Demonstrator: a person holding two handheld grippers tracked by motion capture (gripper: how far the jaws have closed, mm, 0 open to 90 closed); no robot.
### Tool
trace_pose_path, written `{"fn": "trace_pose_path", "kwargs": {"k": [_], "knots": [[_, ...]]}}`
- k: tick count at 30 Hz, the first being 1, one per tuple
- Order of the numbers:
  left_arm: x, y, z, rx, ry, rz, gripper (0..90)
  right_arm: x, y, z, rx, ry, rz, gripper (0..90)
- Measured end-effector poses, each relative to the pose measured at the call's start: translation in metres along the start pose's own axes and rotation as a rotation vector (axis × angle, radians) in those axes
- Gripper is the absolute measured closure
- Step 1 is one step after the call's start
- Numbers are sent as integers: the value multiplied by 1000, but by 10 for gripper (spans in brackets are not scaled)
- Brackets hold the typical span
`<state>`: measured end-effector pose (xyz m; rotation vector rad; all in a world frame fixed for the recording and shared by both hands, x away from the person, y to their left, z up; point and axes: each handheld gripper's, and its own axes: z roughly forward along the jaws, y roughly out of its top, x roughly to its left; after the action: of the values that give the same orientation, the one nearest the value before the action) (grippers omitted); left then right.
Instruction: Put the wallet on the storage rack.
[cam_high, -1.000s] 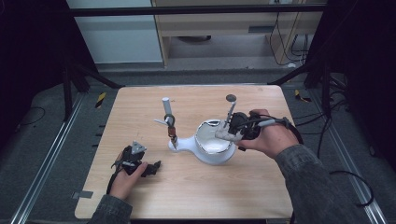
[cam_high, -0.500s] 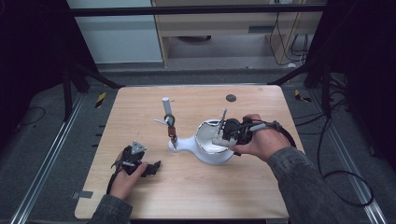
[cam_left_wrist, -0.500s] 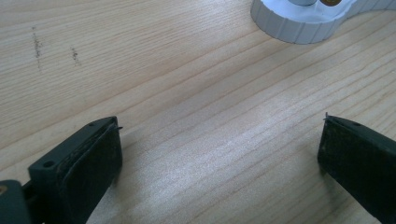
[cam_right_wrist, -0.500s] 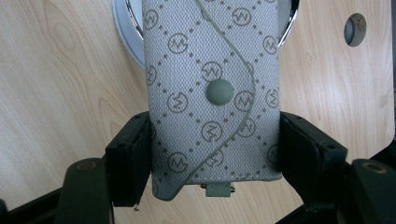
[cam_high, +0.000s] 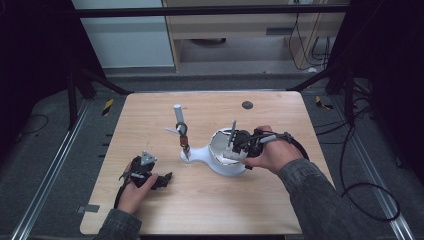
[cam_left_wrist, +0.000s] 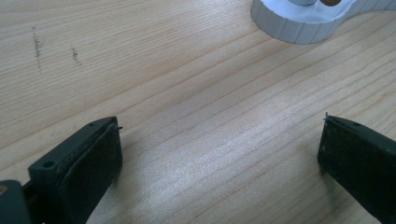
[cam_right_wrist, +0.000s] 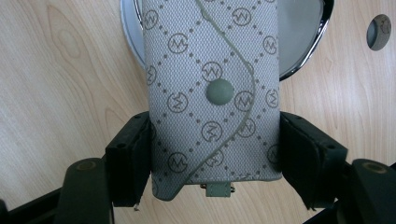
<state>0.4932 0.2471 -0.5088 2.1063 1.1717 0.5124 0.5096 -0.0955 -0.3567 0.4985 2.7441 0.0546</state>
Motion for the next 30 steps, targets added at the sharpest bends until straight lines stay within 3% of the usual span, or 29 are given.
{"fn": "trace_pose_path", "kwargs": {"k": [6,30], "knots": [[0,0,0,-2,1,1,0,2,5,2,7,-13,1,309],[0,0,0,1,0,2,0,2,21,14,40,9,2,307]]}}
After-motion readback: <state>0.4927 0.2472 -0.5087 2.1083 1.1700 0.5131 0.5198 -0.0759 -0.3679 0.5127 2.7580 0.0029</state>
